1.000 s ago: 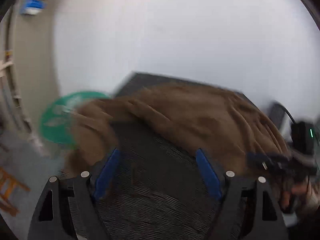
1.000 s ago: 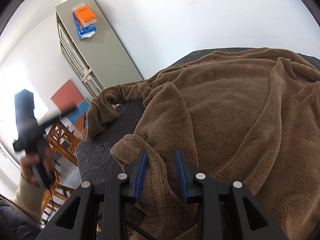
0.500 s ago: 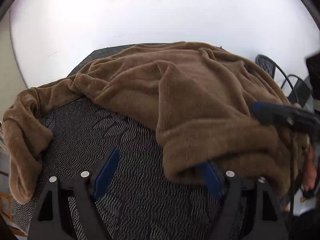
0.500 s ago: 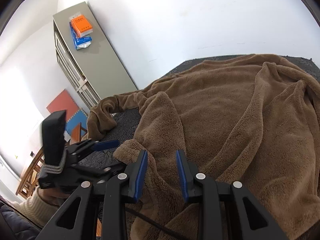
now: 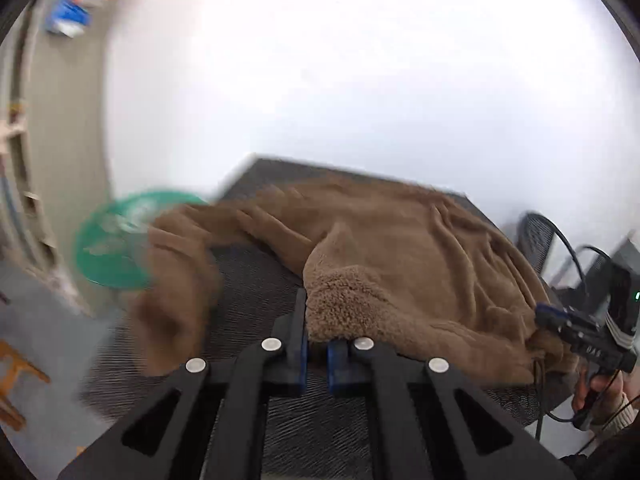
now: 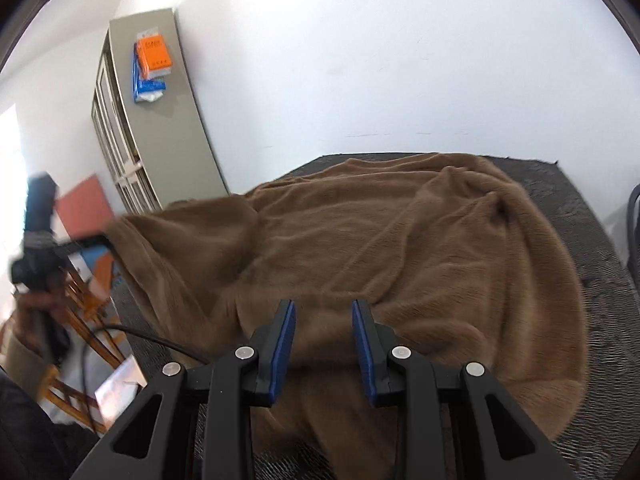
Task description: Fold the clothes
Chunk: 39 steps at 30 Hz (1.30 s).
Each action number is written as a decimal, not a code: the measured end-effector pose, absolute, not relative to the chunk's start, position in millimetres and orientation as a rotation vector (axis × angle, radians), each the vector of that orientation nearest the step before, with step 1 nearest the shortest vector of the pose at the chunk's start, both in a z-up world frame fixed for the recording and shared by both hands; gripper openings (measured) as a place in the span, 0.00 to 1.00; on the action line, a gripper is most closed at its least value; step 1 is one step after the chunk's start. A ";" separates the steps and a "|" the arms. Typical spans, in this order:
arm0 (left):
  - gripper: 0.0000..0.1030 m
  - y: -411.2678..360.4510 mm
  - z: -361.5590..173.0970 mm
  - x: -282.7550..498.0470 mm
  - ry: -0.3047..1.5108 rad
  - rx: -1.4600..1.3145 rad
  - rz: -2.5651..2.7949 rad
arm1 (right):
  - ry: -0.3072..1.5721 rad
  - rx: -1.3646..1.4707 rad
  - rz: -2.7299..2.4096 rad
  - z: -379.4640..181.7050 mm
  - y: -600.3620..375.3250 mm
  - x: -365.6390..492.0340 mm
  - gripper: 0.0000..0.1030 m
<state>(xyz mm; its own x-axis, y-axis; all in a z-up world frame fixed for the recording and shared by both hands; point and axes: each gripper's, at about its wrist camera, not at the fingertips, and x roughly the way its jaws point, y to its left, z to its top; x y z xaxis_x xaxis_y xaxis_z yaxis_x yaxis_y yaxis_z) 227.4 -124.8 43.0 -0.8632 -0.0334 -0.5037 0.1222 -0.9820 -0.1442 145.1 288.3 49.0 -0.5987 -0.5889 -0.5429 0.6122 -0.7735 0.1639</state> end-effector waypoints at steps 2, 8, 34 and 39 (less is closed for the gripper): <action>0.07 -126.6 50.4 245.4 0.249 0.777 -2.932 | 0.113 0.765 -2.350 50.6 293.5 153.3 0.30; 0.07 -117.0 43.4 262.5 0.217 0.804 -2.934 | 0.335 0.732 -2.432 54.0 291.5 178.2 0.30; 0.08 -142.4 50.7 274.4 0.418 0.690 -2.969 | 0.973 0.517 -2.554 30.7 213.9 203.8 0.13; 0.11 -153.7 47.1 283.7 0.443 0.715 -2.948 | 0.611 0.572 -2.659 88.9 279.2 213.8 0.11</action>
